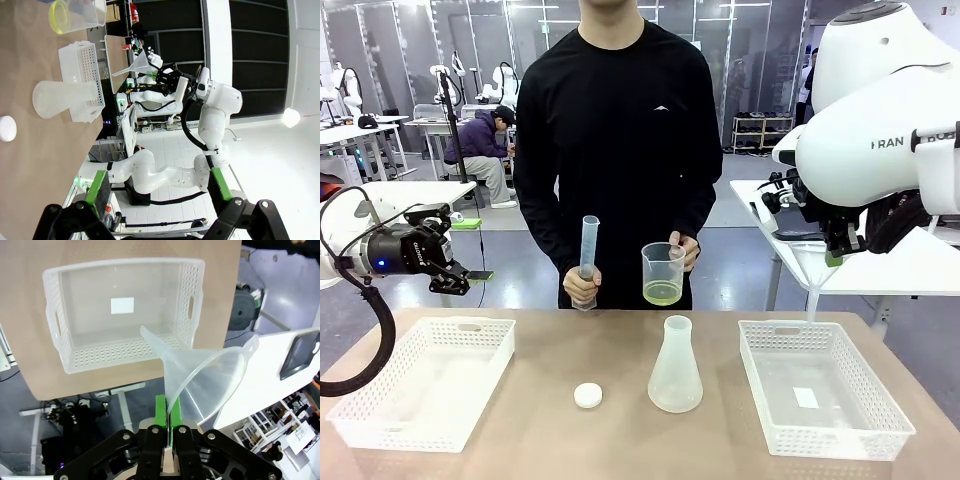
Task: Prepare the solutions needed for the experiment.
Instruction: Pick up the Plastic Funnel and insert it into the Big flask.
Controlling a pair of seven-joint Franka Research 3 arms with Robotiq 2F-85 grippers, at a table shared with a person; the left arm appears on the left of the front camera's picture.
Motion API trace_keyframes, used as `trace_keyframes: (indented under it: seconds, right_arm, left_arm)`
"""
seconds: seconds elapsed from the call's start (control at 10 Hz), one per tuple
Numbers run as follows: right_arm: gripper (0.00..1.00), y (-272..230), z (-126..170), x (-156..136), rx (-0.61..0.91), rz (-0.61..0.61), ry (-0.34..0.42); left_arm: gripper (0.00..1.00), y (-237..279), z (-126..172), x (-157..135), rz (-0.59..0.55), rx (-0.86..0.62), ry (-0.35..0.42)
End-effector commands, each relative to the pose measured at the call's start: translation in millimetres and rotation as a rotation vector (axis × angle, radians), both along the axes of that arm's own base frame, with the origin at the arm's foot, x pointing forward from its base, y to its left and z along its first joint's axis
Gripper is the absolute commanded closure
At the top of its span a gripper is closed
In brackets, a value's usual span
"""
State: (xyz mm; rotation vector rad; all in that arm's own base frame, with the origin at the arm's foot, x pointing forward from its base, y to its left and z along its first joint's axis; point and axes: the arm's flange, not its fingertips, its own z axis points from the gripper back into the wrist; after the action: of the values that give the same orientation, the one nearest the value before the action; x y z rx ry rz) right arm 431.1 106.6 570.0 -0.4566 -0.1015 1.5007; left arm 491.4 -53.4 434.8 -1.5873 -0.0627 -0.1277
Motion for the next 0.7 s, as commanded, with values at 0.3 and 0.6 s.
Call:
trace_keyframes:
  seconds: [0.3, 0.6]
  right_arm:
    - [0.96, 77, 26, -56, 0.083, 0.332, -0.164]
    - [0.96, 115, 21, -82, 0.125, 0.478, -0.208]
  left_arm:
    - [0.00, 0, 1, 0, 0.001, -0.001, -0.002]
    - [0.00, 0, 1, 0, 0.001, -0.001, -0.002]
